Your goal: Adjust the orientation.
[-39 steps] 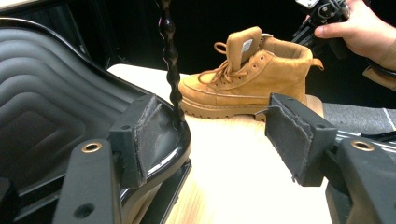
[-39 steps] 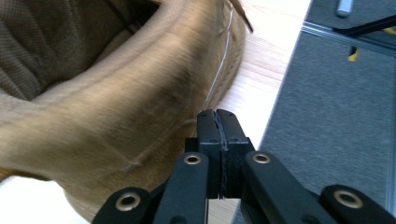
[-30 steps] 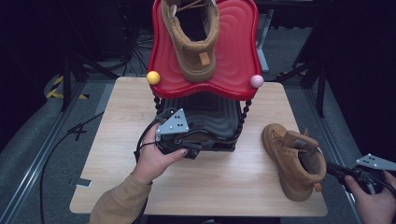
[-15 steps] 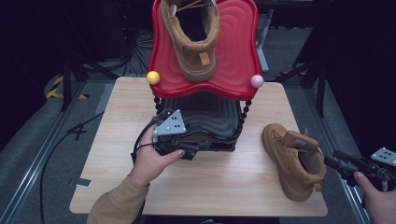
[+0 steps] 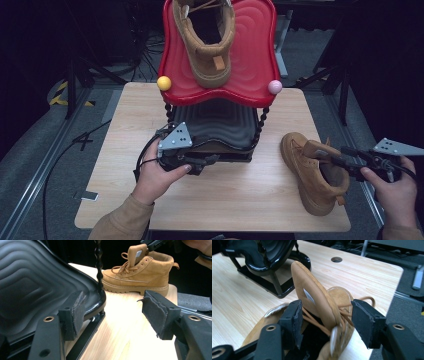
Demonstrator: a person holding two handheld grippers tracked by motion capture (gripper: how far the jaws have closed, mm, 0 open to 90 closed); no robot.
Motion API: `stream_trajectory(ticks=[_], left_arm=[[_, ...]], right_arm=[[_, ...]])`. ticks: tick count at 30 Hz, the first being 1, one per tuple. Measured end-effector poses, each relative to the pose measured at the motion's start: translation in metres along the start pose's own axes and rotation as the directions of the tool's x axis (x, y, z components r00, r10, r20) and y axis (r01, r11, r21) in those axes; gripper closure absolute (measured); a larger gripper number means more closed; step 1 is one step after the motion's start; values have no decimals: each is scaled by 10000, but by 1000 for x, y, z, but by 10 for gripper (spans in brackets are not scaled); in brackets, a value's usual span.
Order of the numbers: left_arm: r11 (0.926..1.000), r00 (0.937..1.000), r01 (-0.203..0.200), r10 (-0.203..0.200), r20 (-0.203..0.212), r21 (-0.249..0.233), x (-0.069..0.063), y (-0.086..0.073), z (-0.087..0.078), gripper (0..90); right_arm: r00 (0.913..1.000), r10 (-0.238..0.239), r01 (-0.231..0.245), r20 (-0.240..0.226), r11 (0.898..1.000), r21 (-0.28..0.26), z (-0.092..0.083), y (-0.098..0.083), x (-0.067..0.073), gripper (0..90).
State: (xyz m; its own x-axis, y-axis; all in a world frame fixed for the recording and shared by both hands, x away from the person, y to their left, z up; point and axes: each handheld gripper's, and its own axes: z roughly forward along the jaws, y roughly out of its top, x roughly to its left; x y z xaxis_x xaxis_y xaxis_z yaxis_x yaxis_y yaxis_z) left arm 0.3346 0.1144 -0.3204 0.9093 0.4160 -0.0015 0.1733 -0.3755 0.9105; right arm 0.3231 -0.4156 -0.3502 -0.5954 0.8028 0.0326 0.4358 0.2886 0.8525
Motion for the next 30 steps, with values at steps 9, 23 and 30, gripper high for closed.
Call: stream_trajectory(ticks=[9, 23, 30], left_arm=[[9997, 9990, 244, -240, -371, 92, 0, -9, -13, 356], [9992, 9961, 398, -401, -781, -44, 2, -15, -28, 356], [9984, 9942, 564, -568, -918, -74, 9, -19, -32, 358]], right_arm=[[9960, -704, 749, -558, 9939, 815, 40, 14, 2, 431], [9856, -1403, 1528, -939, 9780, 1424, 55, 15, 1, 783], [9895, -1197, 1292, -804, 9837, 1251, 52, 21, 4, 804]])
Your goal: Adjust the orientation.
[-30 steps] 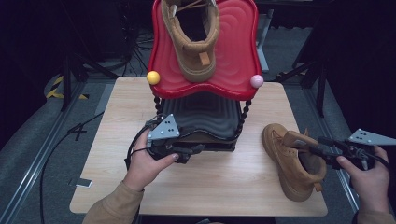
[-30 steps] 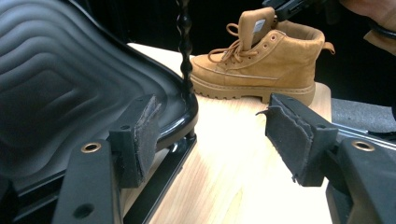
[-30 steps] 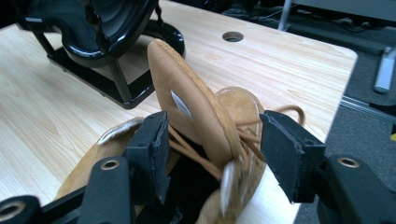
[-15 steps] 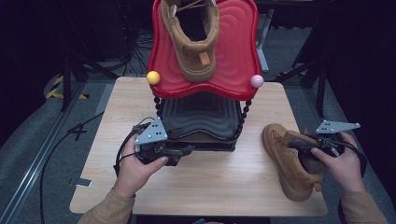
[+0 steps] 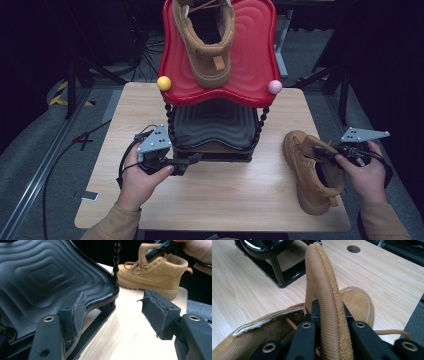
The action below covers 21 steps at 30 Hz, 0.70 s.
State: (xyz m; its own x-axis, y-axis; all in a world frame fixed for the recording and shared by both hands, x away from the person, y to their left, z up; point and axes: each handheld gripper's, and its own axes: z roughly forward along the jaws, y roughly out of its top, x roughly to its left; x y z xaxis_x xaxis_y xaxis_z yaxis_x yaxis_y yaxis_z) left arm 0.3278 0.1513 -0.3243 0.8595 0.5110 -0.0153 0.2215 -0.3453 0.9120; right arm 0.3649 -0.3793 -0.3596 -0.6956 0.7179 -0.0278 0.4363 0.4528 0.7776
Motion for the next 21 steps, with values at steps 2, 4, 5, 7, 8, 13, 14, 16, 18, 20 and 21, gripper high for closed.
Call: stream_trajectory(ticks=[2, 4, 5, 7, 8, 13, 14, 16, 18, 20, 21], left_arm=[[9999, 9999, 114, -114, 16, 13, 0, -1, 0, 358], [9999, 9999, 121, -121, -21, 13, 0, -1, 1, 358], [10000, 10000, 95, -95, -7, 24, 0, -1, 1, 359], [10000, 10000, 88, -88, 13, 1, -1, -1, 1, 359], [10000, 10000, -14, 14, 37, 17, -1, 0, 0, 359], [10000, 10000, -55, 55, -5, -20, -1, 1, -2, 358], [10000, 10000, -57, 57, -14, -44, 0, 1, -2, 358], [9999, 10000, 24, -24, 0, -121, 0, 1, -4, 358], [9998, 10000, 42, -42, 8, -181, 0, 2, -4, 359], [9998, 10000, 31, -31, -12, -176, 0, 2, -5, 358], [9998, 10000, 28, -27, 21, -191, 0, 2, -4, 358]], right_arm=[[10000, -1, 1, -19, 10000, -69, -2, 1, 0, 804], [9999, 116, -118, -54, 9991, -409, -8, 6, 2, 804], [9999, 121, -124, -60, 9984, -548, -10, 8, 2, 804], [9999, 122, -126, -56, 9970, -758, -15, 15, 3, 804], [9999, 153, -157, -53, 9968, -790, -18, 18, 4, 804], [9996, 260, -249, 129, 9962, -839, -30, 34, 9, 803], [9992, 382, -371, 109, 9955, -874, -32, 37, 9, 803], [9985, 538, -530, 61, 9942, -939, -36, 42, 10, 803], [9980, 623, -613, 67, 9932, -986, -39, 46, 10, 803], [9978, 661, -652, 55, 9928, -1010, -41, 48, 11, 803], [9975, 702, -692, 57, 9922, -1039, -43, 51, 12, 803]])
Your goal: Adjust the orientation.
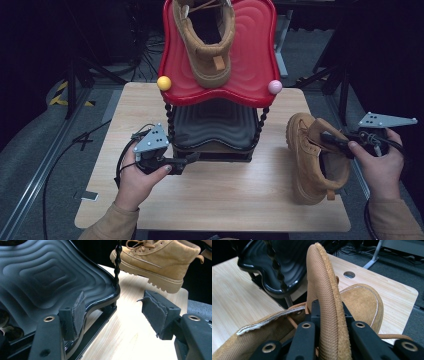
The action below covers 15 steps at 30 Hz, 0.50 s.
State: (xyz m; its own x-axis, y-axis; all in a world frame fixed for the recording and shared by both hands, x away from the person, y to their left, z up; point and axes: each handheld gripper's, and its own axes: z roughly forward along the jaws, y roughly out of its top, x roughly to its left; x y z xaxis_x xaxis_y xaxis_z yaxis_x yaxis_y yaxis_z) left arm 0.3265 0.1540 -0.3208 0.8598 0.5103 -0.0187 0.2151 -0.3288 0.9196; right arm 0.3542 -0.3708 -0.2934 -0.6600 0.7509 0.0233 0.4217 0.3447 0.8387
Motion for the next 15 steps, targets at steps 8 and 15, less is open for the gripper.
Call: stream_trajectory(ticks=[8, 15], left_arm=[[10000, 10000, -7, 7, 13, -8, 1, 0, -1, 358], [10000, 10000, -56, 56, -20, -15, 1, 0, -3, 359]], right_arm=[[9999, -98, 101, 125, 9996, -254, -15, 26, 7, 803], [9999, -77, 81, 99, 9992, -398, -25, 42, 10, 803]])
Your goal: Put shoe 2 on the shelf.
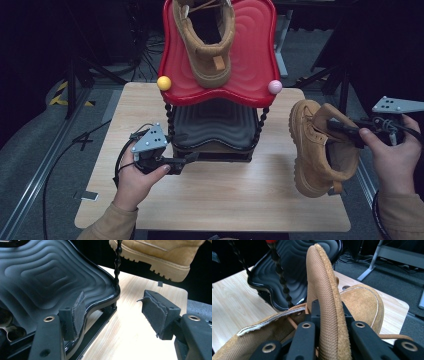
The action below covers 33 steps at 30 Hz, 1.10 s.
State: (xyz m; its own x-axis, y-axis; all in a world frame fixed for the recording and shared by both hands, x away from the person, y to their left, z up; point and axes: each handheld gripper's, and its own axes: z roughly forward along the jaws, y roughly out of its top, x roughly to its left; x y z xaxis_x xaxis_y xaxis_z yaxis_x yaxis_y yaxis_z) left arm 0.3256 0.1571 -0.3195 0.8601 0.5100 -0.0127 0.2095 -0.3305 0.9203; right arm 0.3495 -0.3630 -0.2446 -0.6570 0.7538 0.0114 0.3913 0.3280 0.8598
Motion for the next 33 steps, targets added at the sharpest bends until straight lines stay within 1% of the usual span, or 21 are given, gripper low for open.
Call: stream_trajectory(ticks=[6, 10, 16, 17, 19, 20, 21, 22, 27, 28, 33], left_arm=[[10000, 10000, -7, 7, 3, -23, 0, 0, -1, 359], [10000, 10000, 40, -39, 39, -32, 0, 0, -1, 358], [10000, 10000, 14, -13, 69, -77, 0, 0, -1, 359], [9999, 10000, 61, -60, 78, -109, 0, 0, -1, 359], [9999, 10000, -88, 88, 1, -60, 1, 0, -2, 359], [9999, 10000, -84, 84, -3, -76, 2, 0, -2, 359], [9999, 10000, -84, 84, -3, -76, 2, 0, -2, 358], [9999, 10000, 65, -64, 43, -98, 1, 0, -3, 358], [9999, 10000, -3, 3, 37, -111, 0, 0, -4, 358], [9999, 10000, 25, -25, 49, -105, -1, 0, -4, 358], [10000, 10000, -38, 38, 87, -63, -5, -1, -4, 358]], right_arm=[[10000, -55, 56, 77, 9999, -161, -13, 22, 3, 804], [9996, -254, 257, 132, 9994, -251, -21, 38, 5, 804], [9991, -382, 389, 181, 9985, -381, -33, 63, 7, 804], [9990, -398, 405, 181, 9984, -396, -35, 67, 7, 804], [9986, -485, 493, 200, 9980, -402, -38, 75, 8, 804], [9986, -486, 494, 208, 9979, -417, -40, 80, 9, 804], [9986, -486, 494, 208, 9979, -417, -40, 80, 9, 804], [9985, -502, 510, 211, 9977, -436, -43, 85, 9, 804], [9971, -680, 697, 336, 9963, -504, -53, 108, 10, 805], [9971, -680, 697, 336, 9963, -504, -53, 108, 10, 805], [9960, -800, 822, 395, 9950, -568, -59, 125, 12, 805]])
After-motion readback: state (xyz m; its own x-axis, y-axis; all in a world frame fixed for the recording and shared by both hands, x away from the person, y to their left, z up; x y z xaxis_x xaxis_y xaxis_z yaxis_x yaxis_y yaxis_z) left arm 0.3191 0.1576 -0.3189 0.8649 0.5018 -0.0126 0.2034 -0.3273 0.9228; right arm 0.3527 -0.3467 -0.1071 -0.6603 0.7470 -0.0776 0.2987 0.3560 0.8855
